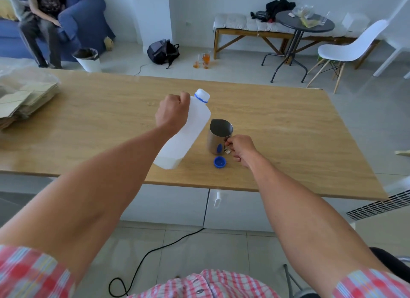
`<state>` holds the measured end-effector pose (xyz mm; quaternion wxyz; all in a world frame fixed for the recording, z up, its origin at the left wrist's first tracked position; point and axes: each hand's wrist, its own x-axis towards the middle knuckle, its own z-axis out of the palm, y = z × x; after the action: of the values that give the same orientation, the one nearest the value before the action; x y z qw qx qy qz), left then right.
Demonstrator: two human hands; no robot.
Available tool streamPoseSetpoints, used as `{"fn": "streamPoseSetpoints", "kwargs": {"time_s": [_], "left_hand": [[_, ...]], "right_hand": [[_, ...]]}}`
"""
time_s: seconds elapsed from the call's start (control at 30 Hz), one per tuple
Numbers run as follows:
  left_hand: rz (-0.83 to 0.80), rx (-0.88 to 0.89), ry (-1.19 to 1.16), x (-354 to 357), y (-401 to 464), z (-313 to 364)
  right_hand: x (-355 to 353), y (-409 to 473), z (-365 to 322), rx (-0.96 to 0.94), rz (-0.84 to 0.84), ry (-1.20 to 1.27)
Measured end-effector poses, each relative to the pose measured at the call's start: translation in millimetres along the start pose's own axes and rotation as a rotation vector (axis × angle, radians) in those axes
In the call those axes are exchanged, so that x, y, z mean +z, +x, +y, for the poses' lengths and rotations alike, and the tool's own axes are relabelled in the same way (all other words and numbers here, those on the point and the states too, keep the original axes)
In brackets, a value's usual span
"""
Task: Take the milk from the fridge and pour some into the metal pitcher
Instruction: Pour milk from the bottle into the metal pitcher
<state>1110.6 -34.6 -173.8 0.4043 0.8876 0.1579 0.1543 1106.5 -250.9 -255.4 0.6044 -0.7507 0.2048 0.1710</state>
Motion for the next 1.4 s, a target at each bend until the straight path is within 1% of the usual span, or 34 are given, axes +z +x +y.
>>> {"fn": "streamPoseSetpoints", "kwargs": {"time_s": [0.17,0.3,0.47,0.6,1.4], "left_hand": [[-0.095,0.084,0.185,5,8,1],[-0.186,0.101,0.289,13,10,2],[-0.25,0.107,0.386,24,8,2],[-0.273,0.093,0.412,31,4,3],[-0.294,0.166,0.612,45,-9,16]], "right_hand": [[-1,1,-3,0.029,0.008,-0.045],[-1,3,-4,0.038,0.025,-0.063],[-1,6,-3,0.033,0.032,-0.064],[-2,8,-2,0.021,0.031,-0.066],[-1,7,-2,-0.001,0.048,-0.105]]}}
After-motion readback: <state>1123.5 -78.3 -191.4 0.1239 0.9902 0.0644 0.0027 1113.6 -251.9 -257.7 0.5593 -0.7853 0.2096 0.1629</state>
